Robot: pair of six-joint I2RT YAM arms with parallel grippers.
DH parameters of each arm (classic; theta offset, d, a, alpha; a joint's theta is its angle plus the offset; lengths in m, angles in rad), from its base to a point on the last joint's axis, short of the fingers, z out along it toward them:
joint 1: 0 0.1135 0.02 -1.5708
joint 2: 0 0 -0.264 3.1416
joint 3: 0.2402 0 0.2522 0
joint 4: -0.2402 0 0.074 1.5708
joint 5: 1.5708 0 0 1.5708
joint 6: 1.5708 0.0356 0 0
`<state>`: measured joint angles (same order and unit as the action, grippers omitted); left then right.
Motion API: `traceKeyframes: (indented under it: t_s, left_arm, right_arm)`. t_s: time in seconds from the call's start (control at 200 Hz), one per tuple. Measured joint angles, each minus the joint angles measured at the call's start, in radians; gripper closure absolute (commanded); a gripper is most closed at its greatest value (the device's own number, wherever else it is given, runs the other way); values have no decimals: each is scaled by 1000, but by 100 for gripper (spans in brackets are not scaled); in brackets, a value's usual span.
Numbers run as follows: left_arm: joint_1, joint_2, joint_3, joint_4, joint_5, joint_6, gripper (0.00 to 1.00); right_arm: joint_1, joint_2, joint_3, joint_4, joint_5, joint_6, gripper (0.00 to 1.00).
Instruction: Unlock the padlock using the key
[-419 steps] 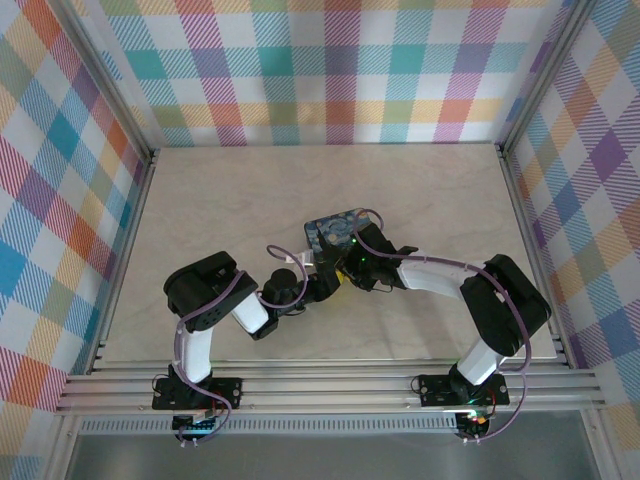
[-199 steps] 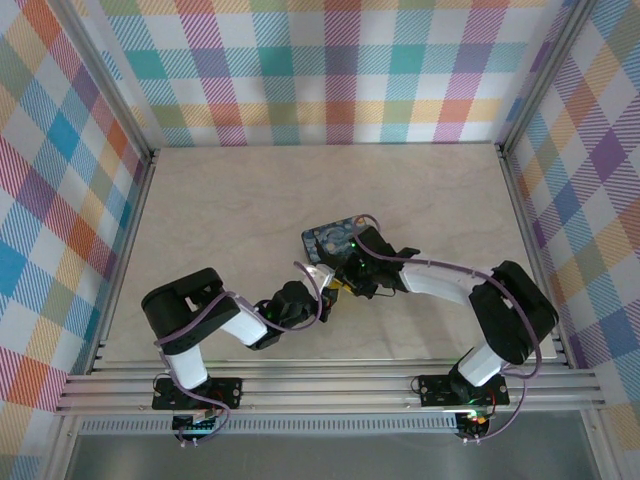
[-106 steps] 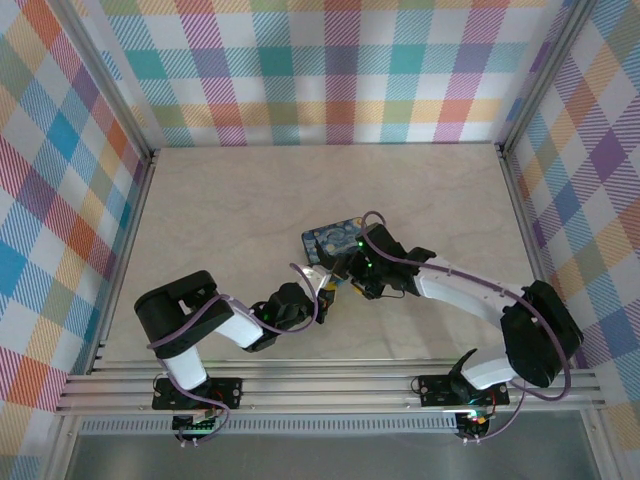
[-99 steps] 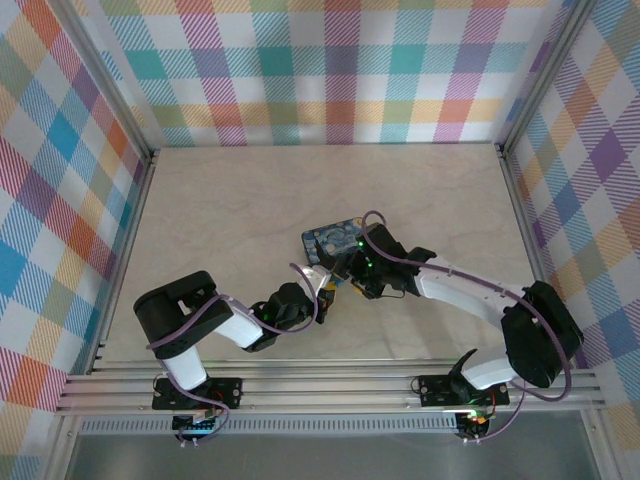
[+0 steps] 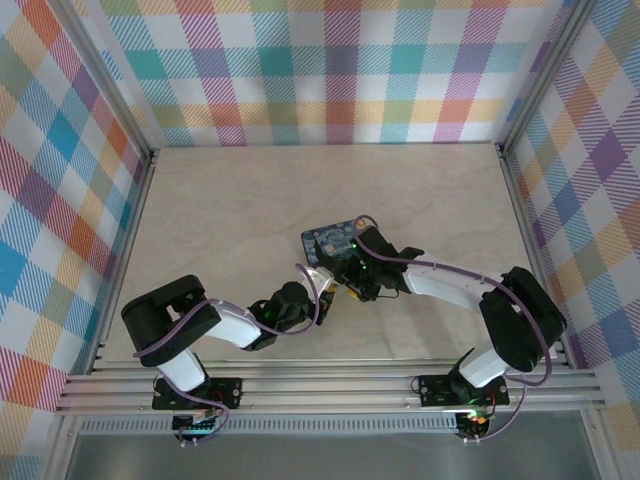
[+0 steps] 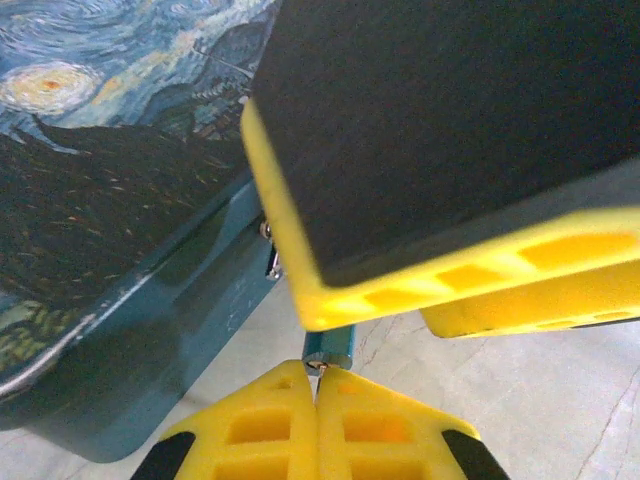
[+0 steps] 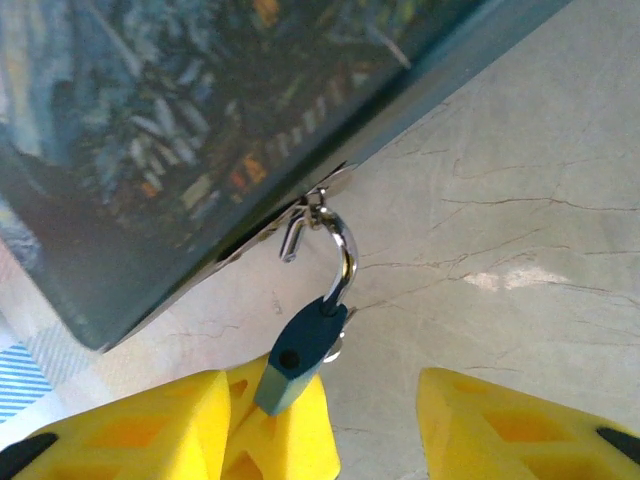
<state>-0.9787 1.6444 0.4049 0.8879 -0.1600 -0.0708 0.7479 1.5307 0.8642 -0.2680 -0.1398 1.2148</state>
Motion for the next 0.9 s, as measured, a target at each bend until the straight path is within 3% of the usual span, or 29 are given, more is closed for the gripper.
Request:
traceKeyframes:
  t_s: [0.575,0.775,0.905]
  left_arm:
    - [-41,-21,30,-86,-56,86,100]
    - [-41,-32,30,-101,-70,86,100]
    - [-41,-37,30,-108,-74,92,70]
  right_arm:
    - [-4,14,0,18,-26,13,100]
    - [-4,14,-2,35,-30,24,100]
    - [-5,13,-23,66,-33,47,100]
